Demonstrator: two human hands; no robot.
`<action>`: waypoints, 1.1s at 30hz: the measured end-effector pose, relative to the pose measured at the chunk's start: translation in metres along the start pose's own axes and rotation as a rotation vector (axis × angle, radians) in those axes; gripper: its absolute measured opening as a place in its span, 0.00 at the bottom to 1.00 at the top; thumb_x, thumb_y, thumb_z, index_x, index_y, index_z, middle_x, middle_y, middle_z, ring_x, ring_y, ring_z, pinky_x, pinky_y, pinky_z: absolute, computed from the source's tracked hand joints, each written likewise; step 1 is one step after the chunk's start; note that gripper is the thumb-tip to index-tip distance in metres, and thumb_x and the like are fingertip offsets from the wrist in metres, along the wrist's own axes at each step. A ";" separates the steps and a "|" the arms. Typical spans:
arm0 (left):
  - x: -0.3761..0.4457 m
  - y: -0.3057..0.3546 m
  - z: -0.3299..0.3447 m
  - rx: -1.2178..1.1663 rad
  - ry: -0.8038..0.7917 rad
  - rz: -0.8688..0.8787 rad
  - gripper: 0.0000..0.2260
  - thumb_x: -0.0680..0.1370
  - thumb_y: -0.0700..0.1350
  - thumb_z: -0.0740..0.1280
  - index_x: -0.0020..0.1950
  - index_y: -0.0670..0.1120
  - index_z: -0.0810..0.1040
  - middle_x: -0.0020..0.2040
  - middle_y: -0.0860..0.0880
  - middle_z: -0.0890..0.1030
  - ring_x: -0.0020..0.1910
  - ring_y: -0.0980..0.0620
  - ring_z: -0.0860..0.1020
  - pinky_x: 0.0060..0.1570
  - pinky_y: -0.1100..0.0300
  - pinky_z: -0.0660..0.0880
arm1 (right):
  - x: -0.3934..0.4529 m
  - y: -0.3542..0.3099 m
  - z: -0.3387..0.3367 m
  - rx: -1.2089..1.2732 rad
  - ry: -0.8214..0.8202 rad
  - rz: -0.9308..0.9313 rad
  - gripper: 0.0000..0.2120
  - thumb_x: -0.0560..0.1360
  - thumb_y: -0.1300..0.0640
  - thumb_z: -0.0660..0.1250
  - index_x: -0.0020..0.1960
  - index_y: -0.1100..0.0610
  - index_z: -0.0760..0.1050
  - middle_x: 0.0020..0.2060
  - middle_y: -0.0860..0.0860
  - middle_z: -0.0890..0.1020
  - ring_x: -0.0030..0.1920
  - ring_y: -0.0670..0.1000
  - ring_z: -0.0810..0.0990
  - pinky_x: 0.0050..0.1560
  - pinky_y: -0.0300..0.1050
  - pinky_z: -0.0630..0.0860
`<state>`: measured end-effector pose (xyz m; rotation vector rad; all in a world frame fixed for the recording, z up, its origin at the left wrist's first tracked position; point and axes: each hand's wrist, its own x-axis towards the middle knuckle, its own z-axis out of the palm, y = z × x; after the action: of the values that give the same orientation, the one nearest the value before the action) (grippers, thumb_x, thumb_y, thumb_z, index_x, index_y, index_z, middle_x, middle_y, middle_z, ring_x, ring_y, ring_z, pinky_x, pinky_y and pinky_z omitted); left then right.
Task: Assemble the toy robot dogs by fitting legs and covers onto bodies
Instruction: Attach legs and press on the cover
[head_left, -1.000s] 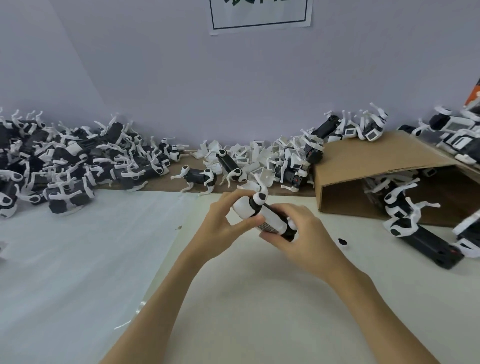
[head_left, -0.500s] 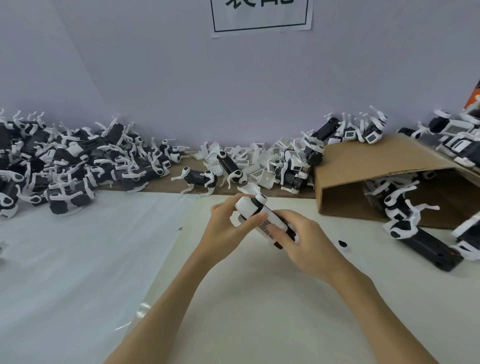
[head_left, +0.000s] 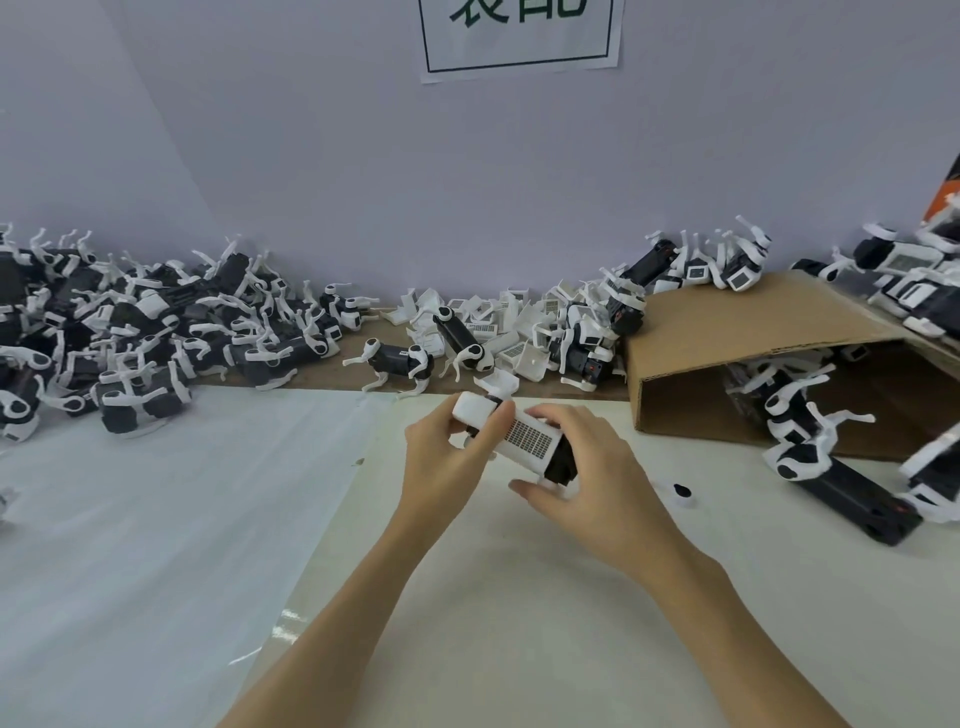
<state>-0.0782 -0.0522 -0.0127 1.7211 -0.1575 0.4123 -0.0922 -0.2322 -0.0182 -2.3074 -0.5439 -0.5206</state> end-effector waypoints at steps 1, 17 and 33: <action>0.000 -0.002 0.000 0.130 0.018 0.068 0.13 0.78 0.63 0.72 0.47 0.54 0.85 0.42 0.54 0.86 0.50 0.50 0.82 0.55 0.49 0.78 | 0.000 -0.001 0.001 0.003 0.032 -0.011 0.27 0.73 0.49 0.78 0.68 0.45 0.71 0.59 0.39 0.76 0.59 0.45 0.74 0.57 0.45 0.76; 0.006 0.005 -0.009 -0.034 -0.142 -0.168 0.20 0.66 0.68 0.79 0.47 0.55 0.88 0.45 0.50 0.89 0.47 0.49 0.88 0.51 0.53 0.84 | -0.004 0.000 0.004 -0.086 -0.105 0.097 0.24 0.80 0.42 0.68 0.74 0.45 0.70 0.61 0.40 0.79 0.56 0.45 0.79 0.57 0.46 0.79; 0.011 -0.021 -0.001 0.212 0.015 -0.104 0.12 0.86 0.55 0.63 0.49 0.53 0.82 0.54 0.53 0.82 0.50 0.59 0.80 0.51 0.56 0.78 | 0.102 0.035 -0.118 1.623 0.139 0.555 0.41 0.82 0.30 0.52 0.81 0.60 0.54 0.61 0.73 0.79 0.59 0.73 0.82 0.56 0.71 0.80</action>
<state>-0.0613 -0.0462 -0.0282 1.9249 -0.0131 0.3752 -0.0143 -0.3154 0.0936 -0.7585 -0.0851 0.1026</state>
